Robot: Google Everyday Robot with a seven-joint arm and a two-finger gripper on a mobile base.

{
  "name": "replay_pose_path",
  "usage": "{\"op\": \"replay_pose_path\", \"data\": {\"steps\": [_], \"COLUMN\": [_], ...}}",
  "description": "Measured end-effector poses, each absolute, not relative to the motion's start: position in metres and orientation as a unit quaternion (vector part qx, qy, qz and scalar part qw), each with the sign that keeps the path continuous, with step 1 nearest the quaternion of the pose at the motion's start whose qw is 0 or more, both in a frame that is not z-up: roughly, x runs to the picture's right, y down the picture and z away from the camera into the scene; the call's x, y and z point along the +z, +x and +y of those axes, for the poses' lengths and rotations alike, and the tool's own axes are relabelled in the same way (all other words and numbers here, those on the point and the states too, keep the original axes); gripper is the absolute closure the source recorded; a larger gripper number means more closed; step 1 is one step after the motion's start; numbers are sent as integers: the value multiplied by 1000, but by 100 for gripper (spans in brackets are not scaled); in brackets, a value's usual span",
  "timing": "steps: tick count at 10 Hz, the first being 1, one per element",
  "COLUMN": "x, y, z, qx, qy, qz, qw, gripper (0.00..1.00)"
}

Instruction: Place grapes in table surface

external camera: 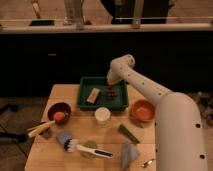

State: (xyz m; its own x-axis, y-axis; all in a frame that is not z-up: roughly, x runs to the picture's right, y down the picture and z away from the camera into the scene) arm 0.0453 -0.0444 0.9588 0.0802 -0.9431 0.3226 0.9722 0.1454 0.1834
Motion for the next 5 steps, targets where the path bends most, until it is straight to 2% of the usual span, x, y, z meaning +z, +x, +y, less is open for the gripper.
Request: {"op": "replay_pose_path", "data": {"steps": [1,3,5], "x": [959,962,962], "y": [44,36,38], "z": [-44,-41,-41], "qx": [-654,-660,-659], "qy": [-40,-45,-45], "qz": [-185,-188,-187], "qw": [733,726,727], "gripper": [98,83,81]}}
